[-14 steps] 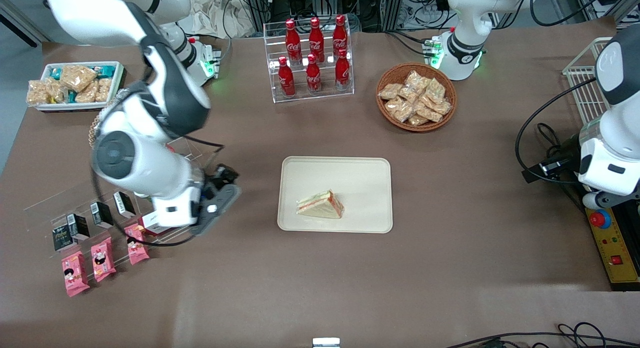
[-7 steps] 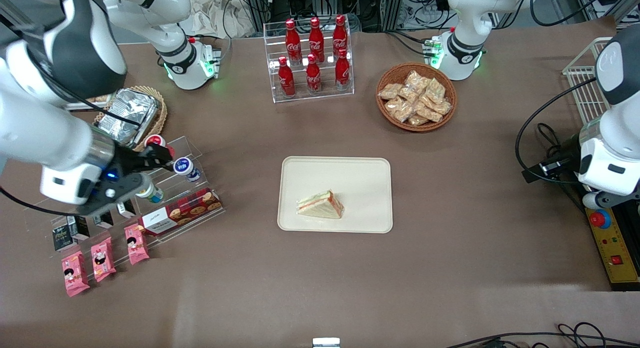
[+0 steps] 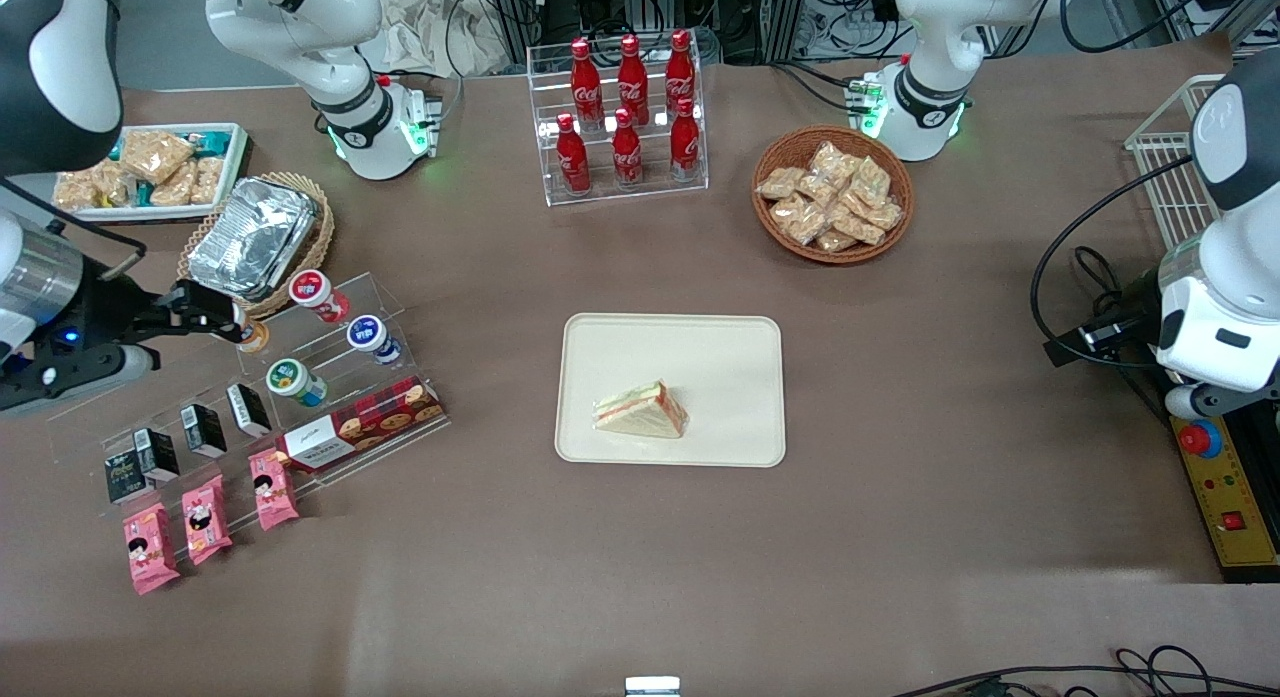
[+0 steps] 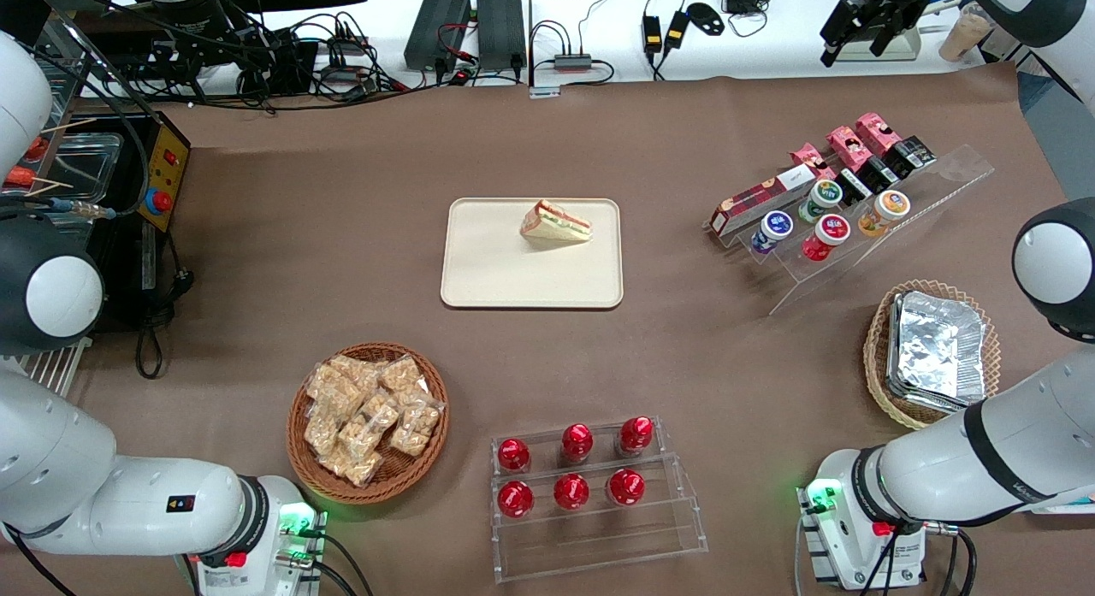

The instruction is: Place sandwich on tray

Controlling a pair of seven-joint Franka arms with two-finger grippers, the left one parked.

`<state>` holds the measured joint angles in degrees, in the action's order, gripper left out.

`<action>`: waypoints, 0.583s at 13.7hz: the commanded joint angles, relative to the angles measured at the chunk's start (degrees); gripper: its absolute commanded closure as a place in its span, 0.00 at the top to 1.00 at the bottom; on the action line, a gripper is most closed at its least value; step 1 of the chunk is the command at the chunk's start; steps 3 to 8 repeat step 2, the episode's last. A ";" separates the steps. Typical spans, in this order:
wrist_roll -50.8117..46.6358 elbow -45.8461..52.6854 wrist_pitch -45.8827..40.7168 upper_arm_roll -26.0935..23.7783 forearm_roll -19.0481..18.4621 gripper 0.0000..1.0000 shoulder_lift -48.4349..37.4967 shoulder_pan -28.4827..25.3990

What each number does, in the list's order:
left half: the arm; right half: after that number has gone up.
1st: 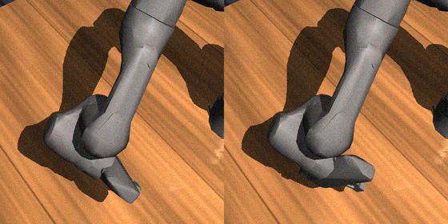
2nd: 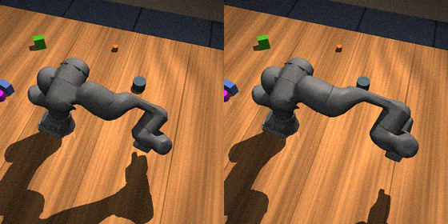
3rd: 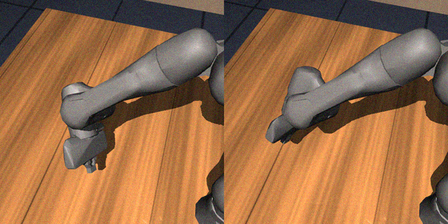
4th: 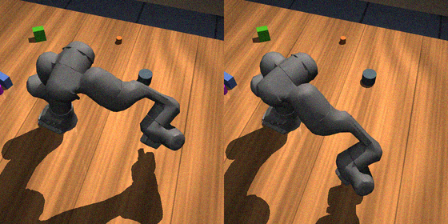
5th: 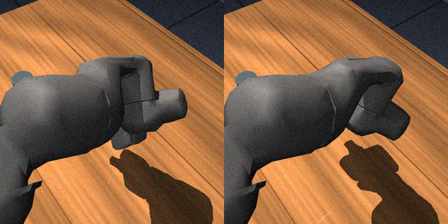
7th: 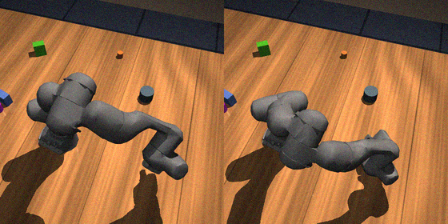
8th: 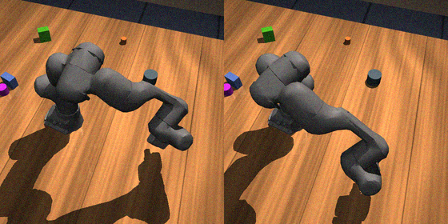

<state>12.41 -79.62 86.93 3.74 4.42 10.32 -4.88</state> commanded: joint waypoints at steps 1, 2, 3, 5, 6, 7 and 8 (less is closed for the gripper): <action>-0.81 -0.27 -0.54 3.19 0.77 0.99 -0.83 -0.13; -0.81 -0.27 -0.54 3.55 0.68 0.99 -0.83 -0.13; -0.81 -0.27 -0.54 3.55 0.68 0.99 -0.83 -0.13; -0.81 -0.27 -0.54 3.55 0.68 0.99 -0.83 -0.13; -0.81 -0.27 -0.54 3.55 0.68 0.99 -0.83 -0.13; -0.81 -0.27 -0.54 3.55 0.68 0.99 -0.83 -0.13; -0.81 -0.27 -0.54 3.55 0.68 0.99 -0.83 -0.13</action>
